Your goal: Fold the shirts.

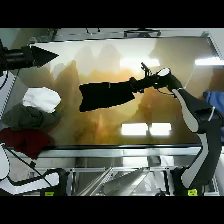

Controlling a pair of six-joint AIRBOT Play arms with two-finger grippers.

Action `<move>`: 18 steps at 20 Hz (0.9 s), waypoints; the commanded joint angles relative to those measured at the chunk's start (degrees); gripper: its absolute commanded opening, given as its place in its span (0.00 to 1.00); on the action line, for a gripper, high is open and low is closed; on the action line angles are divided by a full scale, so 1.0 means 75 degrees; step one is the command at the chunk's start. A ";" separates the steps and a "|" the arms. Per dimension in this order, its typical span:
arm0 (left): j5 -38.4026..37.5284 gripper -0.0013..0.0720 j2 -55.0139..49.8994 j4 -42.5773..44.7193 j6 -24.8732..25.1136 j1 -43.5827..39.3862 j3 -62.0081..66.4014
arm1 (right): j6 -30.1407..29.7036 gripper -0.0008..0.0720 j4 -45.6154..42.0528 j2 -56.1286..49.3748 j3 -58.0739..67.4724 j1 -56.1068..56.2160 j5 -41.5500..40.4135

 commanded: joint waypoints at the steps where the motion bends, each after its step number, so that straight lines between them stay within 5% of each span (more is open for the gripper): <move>1: -0.0114 0.02 0.0003 0.0003 0.0000 -0.0006 -0.0003 | 0.0210 0.04 0.0184 0.0854 0.0003 -0.0402 -0.0052; 8: -0.0175 0.02 0.0003 0.0006 -0.0003 -0.0006 -0.0003 | 0.1099 0.04 0.0020 0.3179 0.0003 -0.3701 0.0061; 12: -0.0175 0.02 0.0006 0.0006 0.0000 -0.0006 -0.0003 | 0.1912 0.04 -0.0673 0.3885 0.0000 -0.6522 0.1227; 18: -0.0175 0.02 0.0003 0.0009 0.0000 -0.0006 -0.0006 | 0.2323 0.04 -0.4173 0.4838 -0.1510 -0.9489 0.2323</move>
